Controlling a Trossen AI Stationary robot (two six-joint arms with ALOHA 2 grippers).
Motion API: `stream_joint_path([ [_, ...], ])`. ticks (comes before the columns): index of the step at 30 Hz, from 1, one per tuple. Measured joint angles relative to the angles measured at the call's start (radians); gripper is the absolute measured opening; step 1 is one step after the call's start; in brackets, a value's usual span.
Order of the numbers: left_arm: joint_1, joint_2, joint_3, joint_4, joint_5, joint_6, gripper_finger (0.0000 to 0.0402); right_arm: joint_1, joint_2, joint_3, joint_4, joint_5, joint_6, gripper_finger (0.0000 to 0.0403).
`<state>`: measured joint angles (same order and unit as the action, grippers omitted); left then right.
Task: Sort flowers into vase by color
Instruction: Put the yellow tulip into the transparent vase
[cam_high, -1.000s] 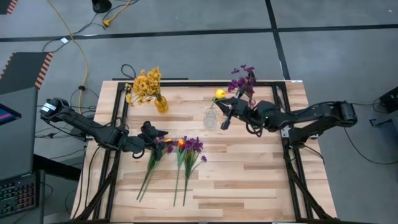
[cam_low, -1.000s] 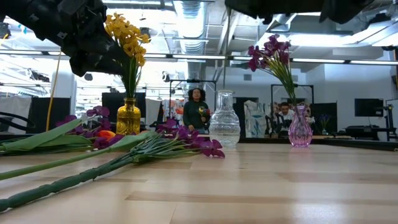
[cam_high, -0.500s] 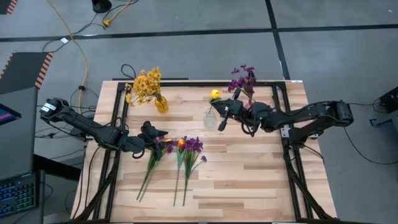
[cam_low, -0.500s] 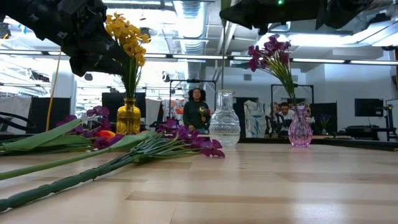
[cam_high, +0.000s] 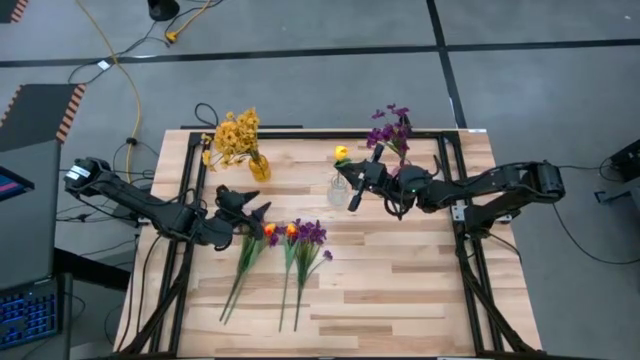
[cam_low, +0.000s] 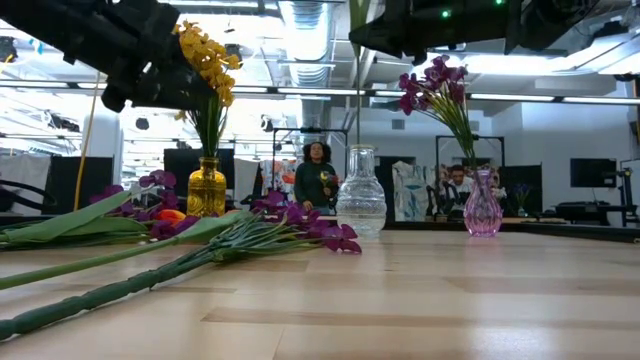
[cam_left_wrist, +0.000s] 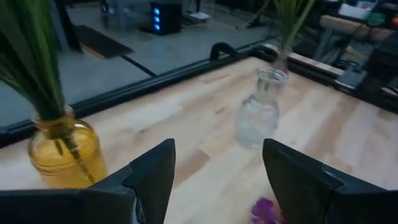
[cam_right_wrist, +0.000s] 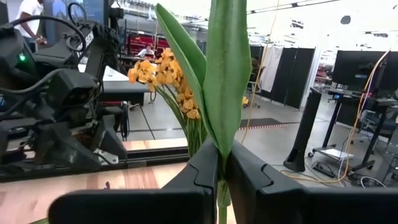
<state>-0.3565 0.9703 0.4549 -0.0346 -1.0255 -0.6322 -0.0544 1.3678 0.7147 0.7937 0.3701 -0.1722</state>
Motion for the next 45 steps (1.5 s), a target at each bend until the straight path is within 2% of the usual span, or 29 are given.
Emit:
stream_joint_path([
  [18, 0.000, 0.000, 0.000, -0.002, 0.072, -0.001, 0.0229, 0.000, 0.000, 0.000, -0.027, 0.001, -0.003, 0.0056],
  [40, 0.000, 0.000, 0.000, -0.006, 0.074, -0.001, 0.0229, 0.000, 0.000, 0.000, -0.037, 0.003, -0.001, 0.0140],
  [45, 0.000, 0.000, 0.000, -0.006, 0.078, 0.000, 0.0229, 0.000, -0.006, 0.000, -0.100, 0.003, -0.001, 0.0163],
])
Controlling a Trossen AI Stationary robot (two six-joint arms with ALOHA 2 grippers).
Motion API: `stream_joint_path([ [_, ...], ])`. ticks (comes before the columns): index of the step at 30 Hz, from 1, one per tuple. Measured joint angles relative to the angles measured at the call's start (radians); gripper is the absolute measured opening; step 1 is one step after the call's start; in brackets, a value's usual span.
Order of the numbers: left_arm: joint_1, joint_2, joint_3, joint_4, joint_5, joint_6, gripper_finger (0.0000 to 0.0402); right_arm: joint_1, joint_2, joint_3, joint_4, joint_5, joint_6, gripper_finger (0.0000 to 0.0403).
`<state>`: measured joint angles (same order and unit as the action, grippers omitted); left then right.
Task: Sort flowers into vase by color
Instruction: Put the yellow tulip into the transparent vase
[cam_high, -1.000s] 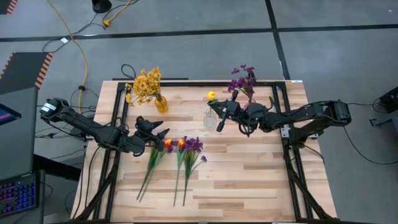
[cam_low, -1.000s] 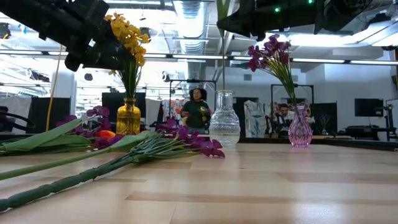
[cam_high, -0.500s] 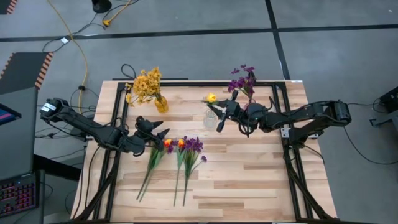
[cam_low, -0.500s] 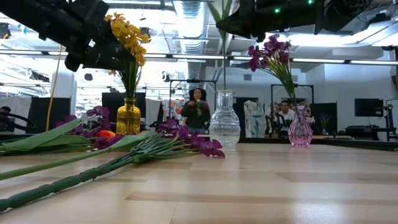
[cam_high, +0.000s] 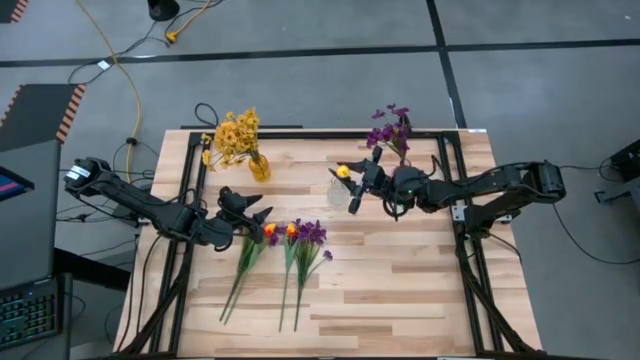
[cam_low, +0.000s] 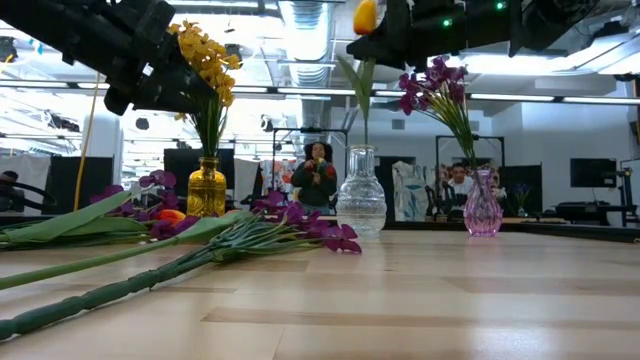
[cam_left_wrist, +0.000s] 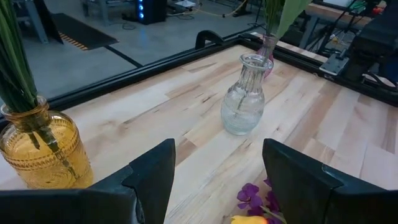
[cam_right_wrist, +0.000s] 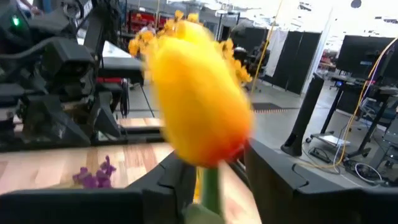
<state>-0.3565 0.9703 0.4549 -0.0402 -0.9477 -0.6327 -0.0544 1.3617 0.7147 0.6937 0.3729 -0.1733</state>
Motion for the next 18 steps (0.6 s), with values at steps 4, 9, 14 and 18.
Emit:
stream_joint_path([
  [4, 0.000, 0.000, 0.000, 0.000, 0.001, 0.000, 0.0229, 0.000, -0.001, 0.000, -0.034, 0.000, 0.001, 0.0183],
  [9, 0.000, 0.000, 0.000, 0.000, 0.001, 0.000, 0.0229, 0.000, -0.001, 0.000, -0.060, 0.000, 0.006, 0.0218],
  [14, 0.000, 0.000, 0.000, 0.000, 0.002, 0.000, 0.0229, 0.001, -0.001, 0.000, -0.070, 0.003, 0.017, 0.0246],
  [18, 0.000, 0.000, 0.000, 0.000, 0.002, 0.000, 0.0229, 0.010, -0.002, 0.000, -0.069, 0.055, 0.017, 0.0250],
])
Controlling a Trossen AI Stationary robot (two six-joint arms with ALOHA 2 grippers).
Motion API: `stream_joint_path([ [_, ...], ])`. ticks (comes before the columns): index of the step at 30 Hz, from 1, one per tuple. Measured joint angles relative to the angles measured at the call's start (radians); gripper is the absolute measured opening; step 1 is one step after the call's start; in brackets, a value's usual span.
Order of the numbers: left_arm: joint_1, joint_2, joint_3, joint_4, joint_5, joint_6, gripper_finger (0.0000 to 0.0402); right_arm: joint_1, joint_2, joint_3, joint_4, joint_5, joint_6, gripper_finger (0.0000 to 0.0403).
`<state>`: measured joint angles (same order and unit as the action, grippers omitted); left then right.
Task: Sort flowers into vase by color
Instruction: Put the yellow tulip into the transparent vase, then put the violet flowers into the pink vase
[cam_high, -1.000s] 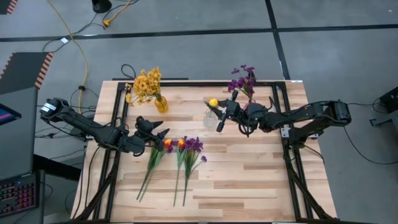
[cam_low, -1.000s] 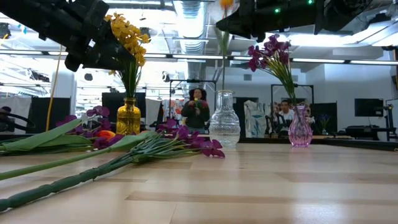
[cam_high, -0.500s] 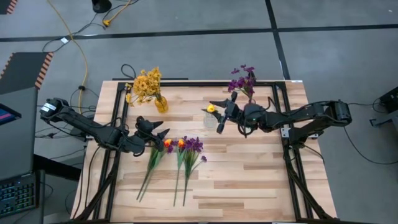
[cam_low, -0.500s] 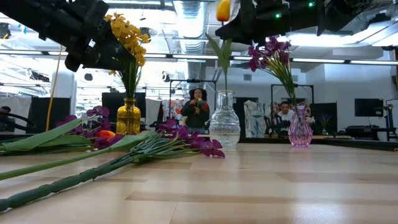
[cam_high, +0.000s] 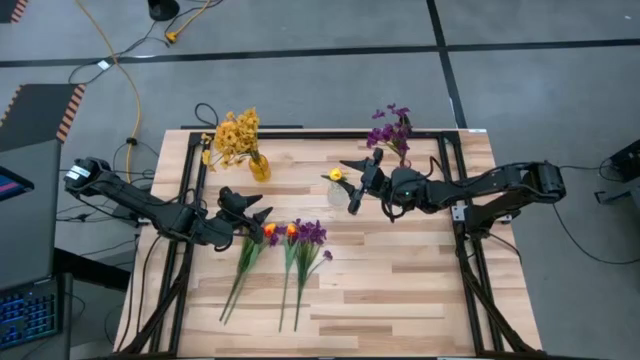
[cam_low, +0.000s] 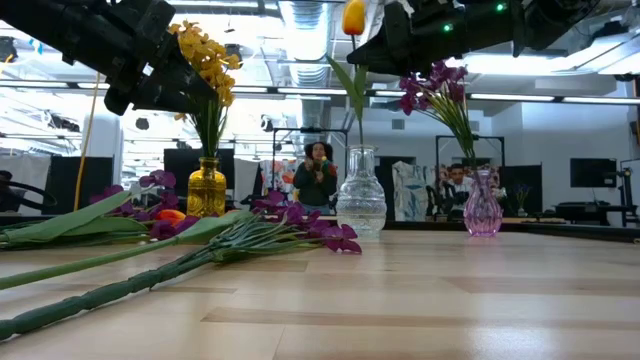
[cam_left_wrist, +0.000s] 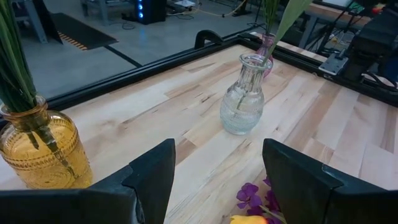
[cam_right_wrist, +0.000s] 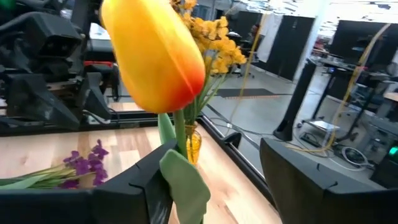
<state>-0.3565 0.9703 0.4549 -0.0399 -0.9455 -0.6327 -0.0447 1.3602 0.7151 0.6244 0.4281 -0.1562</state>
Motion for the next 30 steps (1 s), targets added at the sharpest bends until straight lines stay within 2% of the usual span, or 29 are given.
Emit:
stream_joint_path([
  [5, 0.000, 0.000, 0.000, 0.000, 0.000, 0.000, 0.0229, 0.018, -0.011, 0.003, -0.024, 0.049, -0.001, 0.0250],
  [11, 0.000, 0.000, 0.000, -0.003, 0.003, 0.000, 0.0229, 0.046, -0.045, 0.026, -0.133, 0.056, -0.001, 0.0250],
  [30, 0.000, 0.000, 0.000, -0.014, 0.051, 0.000, 0.0229, 0.149, -0.219, 0.031, -0.320, 0.073, 0.000, 0.0250],
])
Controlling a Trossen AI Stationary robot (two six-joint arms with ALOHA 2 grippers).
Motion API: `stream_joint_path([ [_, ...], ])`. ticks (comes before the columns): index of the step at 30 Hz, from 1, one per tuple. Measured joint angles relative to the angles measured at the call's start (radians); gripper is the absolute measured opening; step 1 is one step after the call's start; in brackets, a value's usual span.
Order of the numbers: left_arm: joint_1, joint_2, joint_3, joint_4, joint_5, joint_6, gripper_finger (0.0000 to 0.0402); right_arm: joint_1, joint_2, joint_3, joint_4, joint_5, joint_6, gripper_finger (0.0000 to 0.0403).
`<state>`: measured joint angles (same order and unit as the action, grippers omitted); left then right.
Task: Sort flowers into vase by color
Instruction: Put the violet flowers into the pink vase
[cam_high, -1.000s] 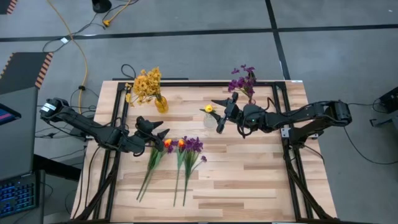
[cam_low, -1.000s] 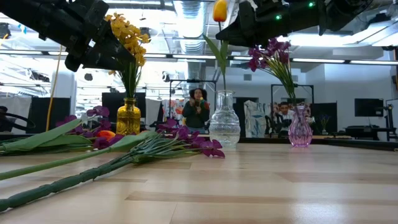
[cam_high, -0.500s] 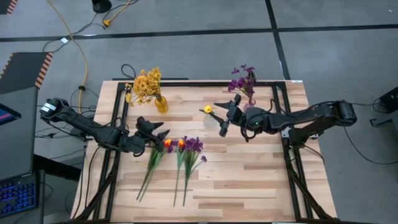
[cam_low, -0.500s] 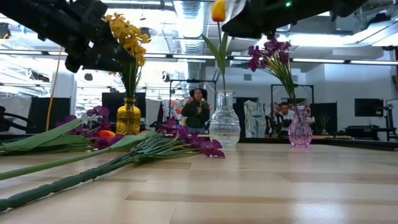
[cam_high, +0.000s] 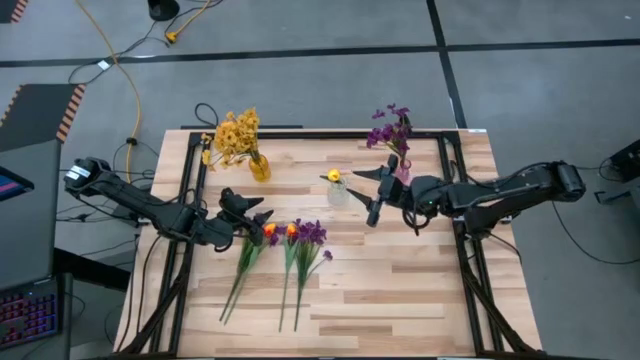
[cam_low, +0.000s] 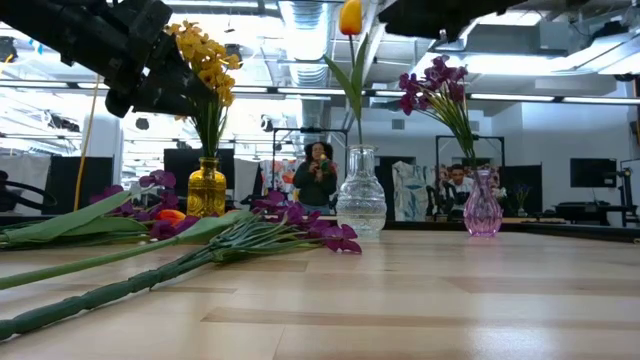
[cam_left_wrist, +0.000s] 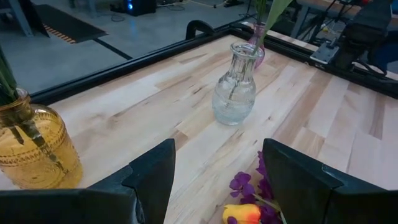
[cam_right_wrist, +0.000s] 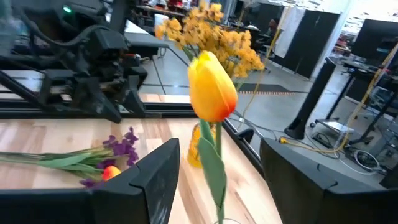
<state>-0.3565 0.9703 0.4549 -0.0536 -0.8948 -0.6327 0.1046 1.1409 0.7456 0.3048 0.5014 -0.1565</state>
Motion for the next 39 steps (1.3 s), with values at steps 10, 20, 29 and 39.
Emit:
stream_joint_path([
  [10, 0.000, 0.000, 0.000, 0.000, 0.014, 0.004, 0.0229, 0.122, -0.057, 0.000, -0.040, -0.001, 0.000, 0.0250],
  [20, 0.000, 0.000, 0.050, -0.018, 0.250, 0.049, 0.0229, 0.245, -0.057, 0.000, -0.065, -0.002, 0.001, 0.0250],
  [29, -0.001, 0.000, 0.257, -0.361, 0.387, -0.021, 0.0229, 0.270, -0.024, 0.000, -0.099, -0.003, 0.103, 0.0250],
  [39, -0.053, 0.000, 0.356, -0.603, 0.543, -0.292, 0.0229, 0.269, 0.046, 0.000, -0.144, -0.003, 0.105, 0.0250],
])
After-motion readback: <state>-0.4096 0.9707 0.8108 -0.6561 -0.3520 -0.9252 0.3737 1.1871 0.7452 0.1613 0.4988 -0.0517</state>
